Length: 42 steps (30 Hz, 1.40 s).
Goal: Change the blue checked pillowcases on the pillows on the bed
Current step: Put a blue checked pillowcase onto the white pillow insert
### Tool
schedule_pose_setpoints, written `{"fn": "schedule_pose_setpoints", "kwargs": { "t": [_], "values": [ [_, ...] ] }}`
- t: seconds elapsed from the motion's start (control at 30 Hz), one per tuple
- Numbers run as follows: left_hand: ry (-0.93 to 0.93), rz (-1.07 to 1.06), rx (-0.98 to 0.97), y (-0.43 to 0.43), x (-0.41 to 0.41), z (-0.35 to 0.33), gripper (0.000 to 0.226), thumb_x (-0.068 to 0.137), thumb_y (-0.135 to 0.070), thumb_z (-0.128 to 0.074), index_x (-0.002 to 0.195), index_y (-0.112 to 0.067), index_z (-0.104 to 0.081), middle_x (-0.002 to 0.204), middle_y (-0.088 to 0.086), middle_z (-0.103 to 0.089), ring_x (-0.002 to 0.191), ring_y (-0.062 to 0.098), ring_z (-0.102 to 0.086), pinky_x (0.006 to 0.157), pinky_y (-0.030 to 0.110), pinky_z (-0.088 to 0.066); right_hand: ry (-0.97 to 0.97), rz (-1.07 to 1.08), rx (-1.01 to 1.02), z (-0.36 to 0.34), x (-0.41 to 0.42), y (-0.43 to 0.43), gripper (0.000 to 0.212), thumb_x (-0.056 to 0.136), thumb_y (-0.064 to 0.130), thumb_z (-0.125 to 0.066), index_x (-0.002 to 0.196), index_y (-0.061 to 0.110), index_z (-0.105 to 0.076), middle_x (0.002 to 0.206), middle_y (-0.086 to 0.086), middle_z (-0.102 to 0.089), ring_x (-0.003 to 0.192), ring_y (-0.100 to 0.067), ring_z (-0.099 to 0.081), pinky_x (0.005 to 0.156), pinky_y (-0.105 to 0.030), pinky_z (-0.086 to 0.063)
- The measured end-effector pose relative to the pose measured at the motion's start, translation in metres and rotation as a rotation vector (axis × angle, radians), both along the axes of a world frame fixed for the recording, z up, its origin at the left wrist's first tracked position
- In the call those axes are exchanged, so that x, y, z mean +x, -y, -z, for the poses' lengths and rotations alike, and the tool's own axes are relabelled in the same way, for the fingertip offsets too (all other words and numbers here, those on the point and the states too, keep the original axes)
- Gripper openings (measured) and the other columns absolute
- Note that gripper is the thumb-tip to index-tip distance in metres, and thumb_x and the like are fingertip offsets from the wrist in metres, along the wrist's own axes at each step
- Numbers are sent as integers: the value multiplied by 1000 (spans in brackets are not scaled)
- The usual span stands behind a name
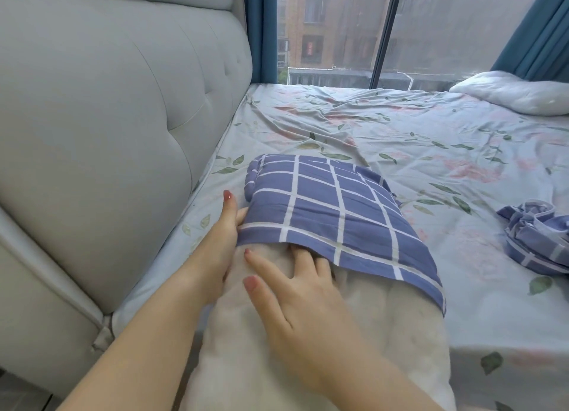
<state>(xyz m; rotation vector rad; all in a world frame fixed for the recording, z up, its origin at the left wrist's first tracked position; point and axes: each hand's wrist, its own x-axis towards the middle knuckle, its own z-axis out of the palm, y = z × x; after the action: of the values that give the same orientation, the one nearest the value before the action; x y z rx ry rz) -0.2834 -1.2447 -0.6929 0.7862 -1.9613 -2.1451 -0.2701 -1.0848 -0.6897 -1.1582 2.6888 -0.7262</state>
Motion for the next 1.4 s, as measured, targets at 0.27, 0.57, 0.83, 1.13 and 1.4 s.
{"fn": "schedule_pose_setpoints", "kwargs": {
  "t": [0.27, 0.57, 0.83, 1.13, 1.4],
  "values": [
    [-3, 107, 85, -3, 4, 7, 71, 97, -66, -17, 120, -25, -70, 105, 3, -76, 99, 17, -72, 79, 28, -55, 18, 95, -12, 22, -11, 17, 112, 58, 78, 34, 154, 34, -4, 161, 9, -2, 147, -14, 6, 120, -46, -4],
    [105, 120, -19, -6, -5, 16, 75, 89, -74, -18, 59, -40, -77, 82, -4, -77, 77, 5, -73, 76, 22, -47, 210, 275, -133, 13, -44, 1, 102, 64, 83, 4, 145, 37, -38, 157, 8, -31, 146, -13, -18, 118, -28, -11],
    [108, 160, 133, -25, 12, -11, 77, 99, -56, -19, 126, 3, -60, 120, 24, -63, 114, 33, -56, 93, 30, -44, 479, 308, -313, -2, -57, -9, 91, 67, 82, -18, 143, 38, -42, 157, 11, -30, 147, -10, -17, 114, -23, -7],
    [201, -130, -237, 19, 11, 10, 61, 90, -72, -38, 112, -18, -53, 109, 12, -68, 99, 29, -66, 101, 47, -48, 81, -160, 85, 9, -10, 5, 64, 90, 72, -24, 140, 35, -42, 144, 9, -48, 134, -14, -38, 99, -27, -31],
    [377, 91, -311, -1, -1, 20, 113, 57, -85, -68, 146, -23, -36, 141, -3, -52, 119, 23, -56, 104, 39, -46, -163, 105, -630, -12, -30, -36, 39, 92, 49, -48, 68, 22, -64, 61, 8, -65, 57, -11, -59, 62, -32, -47]
  ]
}}
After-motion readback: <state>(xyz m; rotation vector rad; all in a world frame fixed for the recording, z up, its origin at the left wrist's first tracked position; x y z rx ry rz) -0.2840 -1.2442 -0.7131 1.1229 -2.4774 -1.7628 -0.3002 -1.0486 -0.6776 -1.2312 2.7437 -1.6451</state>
